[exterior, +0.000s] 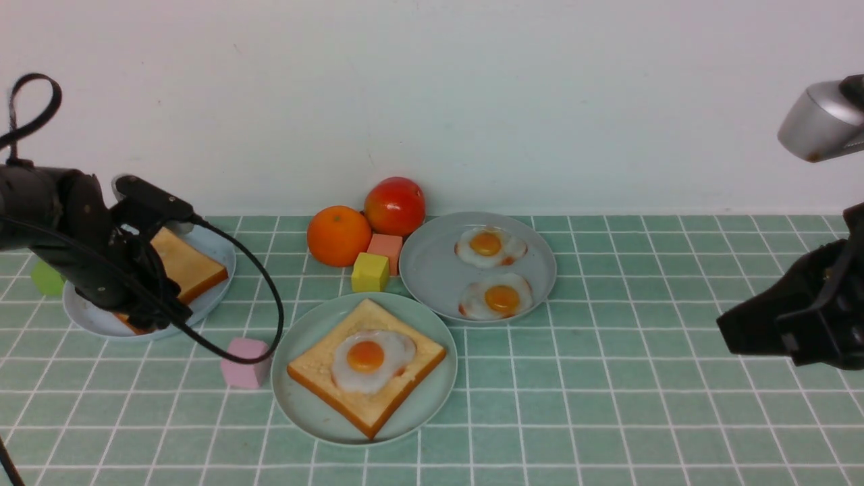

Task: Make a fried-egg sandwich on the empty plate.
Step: Use the left arm to grab a slice of bread, then use the left arm to place a slice of bread on the fried egg in the middle

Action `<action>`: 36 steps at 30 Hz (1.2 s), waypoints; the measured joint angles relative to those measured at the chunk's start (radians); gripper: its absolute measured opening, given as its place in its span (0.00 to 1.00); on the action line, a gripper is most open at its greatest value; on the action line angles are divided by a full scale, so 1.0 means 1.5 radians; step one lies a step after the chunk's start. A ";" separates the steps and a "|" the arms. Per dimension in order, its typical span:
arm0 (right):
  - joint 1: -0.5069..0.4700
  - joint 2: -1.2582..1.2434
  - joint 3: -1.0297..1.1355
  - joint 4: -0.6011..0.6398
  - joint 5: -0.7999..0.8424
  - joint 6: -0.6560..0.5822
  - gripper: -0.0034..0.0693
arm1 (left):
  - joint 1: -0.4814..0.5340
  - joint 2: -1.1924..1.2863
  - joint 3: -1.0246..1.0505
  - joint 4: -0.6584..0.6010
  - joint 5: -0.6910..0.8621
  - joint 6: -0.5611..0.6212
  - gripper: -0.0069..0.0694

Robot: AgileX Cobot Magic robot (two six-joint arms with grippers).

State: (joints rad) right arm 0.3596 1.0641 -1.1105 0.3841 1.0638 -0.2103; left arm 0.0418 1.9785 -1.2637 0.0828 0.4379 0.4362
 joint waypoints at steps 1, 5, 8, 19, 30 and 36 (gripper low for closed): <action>0.000 0.000 0.000 0.001 0.000 0.000 0.06 | 0.000 0.008 -0.002 0.001 -0.006 0.001 0.60; 0.000 0.000 0.000 0.002 0.000 0.000 0.07 | 0.000 0.016 -0.006 0.005 -0.012 0.001 0.57; 0.000 0.000 0.000 0.005 0.001 0.000 0.07 | 0.000 0.018 -0.008 0.010 -0.011 0.002 0.45; 0.000 0.000 0.000 0.019 0.005 -0.008 0.07 | -0.011 -0.051 -0.002 0.019 0.051 0.004 0.14; 0.000 0.000 0.000 0.018 0.004 -0.015 0.08 | -0.263 -0.251 0.038 0.061 0.209 -0.291 0.14; 0.000 0.000 0.000 0.019 0.004 -0.015 0.08 | -0.450 -0.232 0.083 0.150 0.211 -0.464 0.14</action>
State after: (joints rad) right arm 0.3596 1.0641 -1.1105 0.4119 1.0693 -0.2328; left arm -0.6333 1.6311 -1.1397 0.3076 0.7538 -0.2600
